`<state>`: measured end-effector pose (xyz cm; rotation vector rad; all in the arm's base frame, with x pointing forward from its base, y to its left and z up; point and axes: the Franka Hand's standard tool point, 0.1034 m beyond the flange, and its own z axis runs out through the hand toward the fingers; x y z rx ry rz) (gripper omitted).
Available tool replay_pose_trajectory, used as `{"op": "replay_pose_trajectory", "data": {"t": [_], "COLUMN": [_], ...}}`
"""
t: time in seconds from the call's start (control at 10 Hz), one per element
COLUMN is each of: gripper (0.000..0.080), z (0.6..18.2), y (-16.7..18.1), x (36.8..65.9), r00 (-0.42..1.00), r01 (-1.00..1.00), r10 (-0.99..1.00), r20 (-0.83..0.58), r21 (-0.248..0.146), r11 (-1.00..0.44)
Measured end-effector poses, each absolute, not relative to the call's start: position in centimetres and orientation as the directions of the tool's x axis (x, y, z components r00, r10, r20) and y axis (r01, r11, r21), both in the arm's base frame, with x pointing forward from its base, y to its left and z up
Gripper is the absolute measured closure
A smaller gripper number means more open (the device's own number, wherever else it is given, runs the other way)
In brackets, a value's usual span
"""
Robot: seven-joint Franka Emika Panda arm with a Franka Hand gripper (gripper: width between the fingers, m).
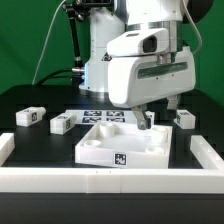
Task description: Assemble one leg
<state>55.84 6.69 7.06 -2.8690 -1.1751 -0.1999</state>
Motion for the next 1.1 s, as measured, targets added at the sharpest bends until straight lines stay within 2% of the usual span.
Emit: {"op": "replay_pose_trajectory", "data": {"t": [0.6, 0.7, 1.0, 1.1], "gripper": [0.015, 0.015, 0.015, 0.015], "z": [7.0, 6.7, 6.2, 5.9], "y": [6.7, 6.9, 7.9, 7.8], "x": [55.8, 55.3, 53.8, 52.9], "r00": [0.704, 0.644, 0.501, 0.459], "r01": [0.703, 0.757, 0.862, 0.886], "r10": [0.698, 0.755, 0.864, 0.888], "r20": [0.131, 0.122, 0.045, 0.01], "r21": [0.017, 0.044, 0.066, 0.059], "r11": [-0.711, -0.652, -0.503, -0.459]}}
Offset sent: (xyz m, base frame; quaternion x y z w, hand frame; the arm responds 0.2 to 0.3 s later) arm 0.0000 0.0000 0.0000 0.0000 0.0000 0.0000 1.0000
